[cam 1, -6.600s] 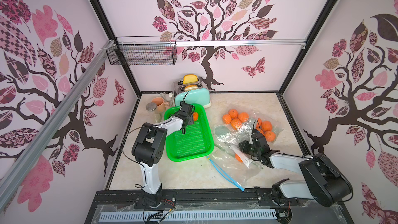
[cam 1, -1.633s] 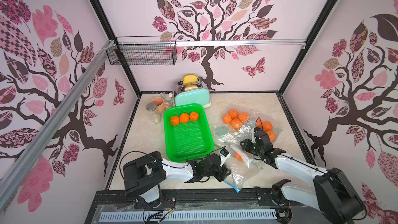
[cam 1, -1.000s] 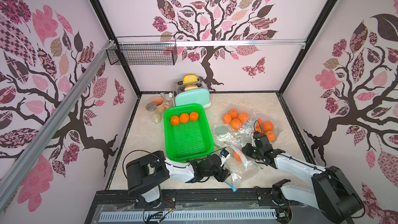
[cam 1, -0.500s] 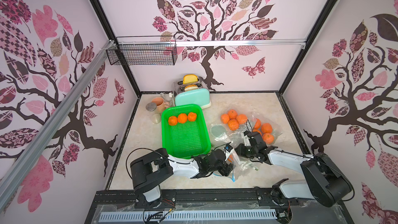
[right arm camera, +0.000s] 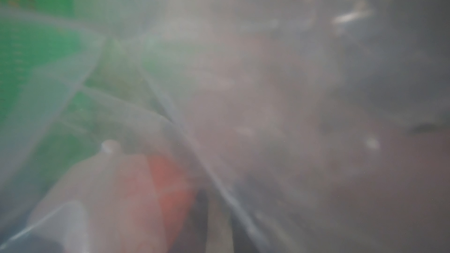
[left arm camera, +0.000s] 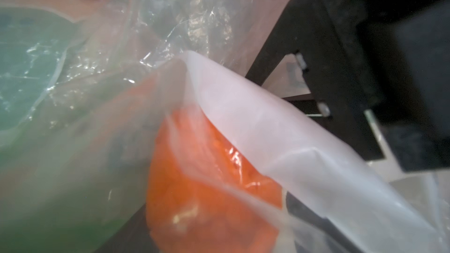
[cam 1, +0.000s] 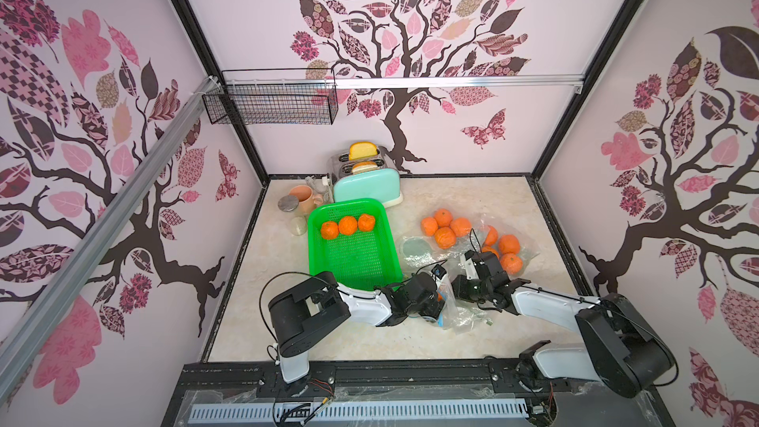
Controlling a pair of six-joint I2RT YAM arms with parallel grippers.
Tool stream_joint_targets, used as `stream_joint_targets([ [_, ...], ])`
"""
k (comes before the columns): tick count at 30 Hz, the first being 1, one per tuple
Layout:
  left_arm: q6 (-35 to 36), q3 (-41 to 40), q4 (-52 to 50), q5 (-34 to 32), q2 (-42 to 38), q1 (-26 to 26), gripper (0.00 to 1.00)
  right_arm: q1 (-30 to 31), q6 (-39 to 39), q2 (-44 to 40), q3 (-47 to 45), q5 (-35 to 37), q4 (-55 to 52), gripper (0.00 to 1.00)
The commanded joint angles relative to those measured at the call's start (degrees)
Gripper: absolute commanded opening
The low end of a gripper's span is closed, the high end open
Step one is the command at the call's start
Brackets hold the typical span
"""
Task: Open the zip-top bag and take out the orange
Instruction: Pick up the orange from the zipper food storage bag.
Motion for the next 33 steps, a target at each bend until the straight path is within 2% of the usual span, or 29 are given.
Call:
stream_joint_targets([
  [1,3.4,2.0,2.8,3.0,1.7,0.2,0.78,1.1,-0.6,0.1,-1.0,-1.6,-3.4,0.22],
  [4,4.7,2.4,4.4,5.7,2.2,0.2,0.78,1.1,-0.7,0.7,-1.0,-2.0,-3.2,0.22],
  [9,5.3,2.4,6.7,9.8,2.2,0.2,0.71,1.1,-0.7,0.8,-1.1,-2.0,-2.9,0.22],
  [12,5.0,1.7,7.3,10.0,2.0,0.2,0.61,1.1,-0.7,0.9,-1.1,-1.5,-2.7,0.22],
  [15,4.1,0.7,7.5,9.7,0.8,0.3,0.47,1.1,-0.6,0.8,-1.2,-0.8,-2.6,0.22],
  [23,0.4,-6.5,8.2,9.5,-6.5,-0.8,0.31,1.1,0.0,-1.8,-2.2,3.0,-1.7,0.22],
  [27,-1.2,-8.9,4.6,7.8,-10.3,-2.5,0.29,1.1,0.6,-2.9,-2.8,4.3,-1.1,0.22],
  [33,-5.8,-8.6,-10.0,5.9,-15.5,-5.3,0.29,1.0,1.9,-4.7,-4.1,7.1,-0.4,0.23],
])
